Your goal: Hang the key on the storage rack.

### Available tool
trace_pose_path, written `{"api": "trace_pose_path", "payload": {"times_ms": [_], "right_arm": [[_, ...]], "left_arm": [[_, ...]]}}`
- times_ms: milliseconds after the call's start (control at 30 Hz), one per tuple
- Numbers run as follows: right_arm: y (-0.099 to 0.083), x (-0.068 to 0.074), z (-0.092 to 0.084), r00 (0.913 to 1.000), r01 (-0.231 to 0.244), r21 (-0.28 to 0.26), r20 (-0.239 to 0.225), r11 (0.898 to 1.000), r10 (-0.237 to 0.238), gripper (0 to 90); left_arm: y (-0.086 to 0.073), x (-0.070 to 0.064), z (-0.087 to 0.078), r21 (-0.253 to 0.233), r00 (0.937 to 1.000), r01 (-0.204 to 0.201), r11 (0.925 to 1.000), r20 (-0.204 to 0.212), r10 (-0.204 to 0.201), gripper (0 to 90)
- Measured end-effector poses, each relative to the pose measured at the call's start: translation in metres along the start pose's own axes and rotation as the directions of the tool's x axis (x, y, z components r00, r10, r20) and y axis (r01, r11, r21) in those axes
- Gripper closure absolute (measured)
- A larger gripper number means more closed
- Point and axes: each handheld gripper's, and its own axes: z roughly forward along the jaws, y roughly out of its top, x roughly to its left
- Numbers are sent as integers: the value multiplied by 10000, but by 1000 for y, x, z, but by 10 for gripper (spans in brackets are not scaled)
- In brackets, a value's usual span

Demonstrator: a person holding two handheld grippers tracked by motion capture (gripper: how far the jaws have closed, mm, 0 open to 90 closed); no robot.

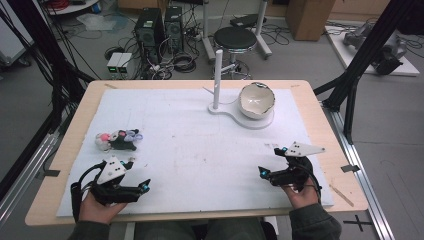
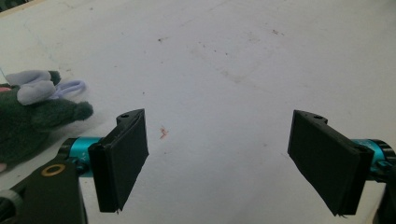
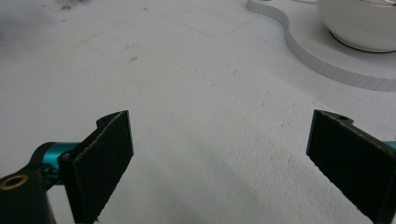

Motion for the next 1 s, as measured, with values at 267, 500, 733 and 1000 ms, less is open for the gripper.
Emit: {"api": "trace_pose_path", "payload": {"times_ms": [267, 500, 733, 1000], "right_arm": [[-1, -1, 3, 10000, 40, 93, -9, 9999, -40, 62], [-1, -1, 2, 10000, -24, 77, -1, 10000, 24, 62], [-1, -1, 0, 10000, -19, 75, 71, 10000, 18, 62], [-2, -1, -1, 10000, -51, 86, 60, 9999, 51, 62]], "left_arm": [[0, 2, 0, -16, 10000, 56, 10000, -16, -56, 203], [1, 1, 0, -92, 10000, 67, 9999, 21, -67, 203], [0, 2, -1, -145, 10000, -2, 9999, 38, 2, 203], [3, 4, -4, -228, 10000, 16, 9997, -66, -17, 202]]}}
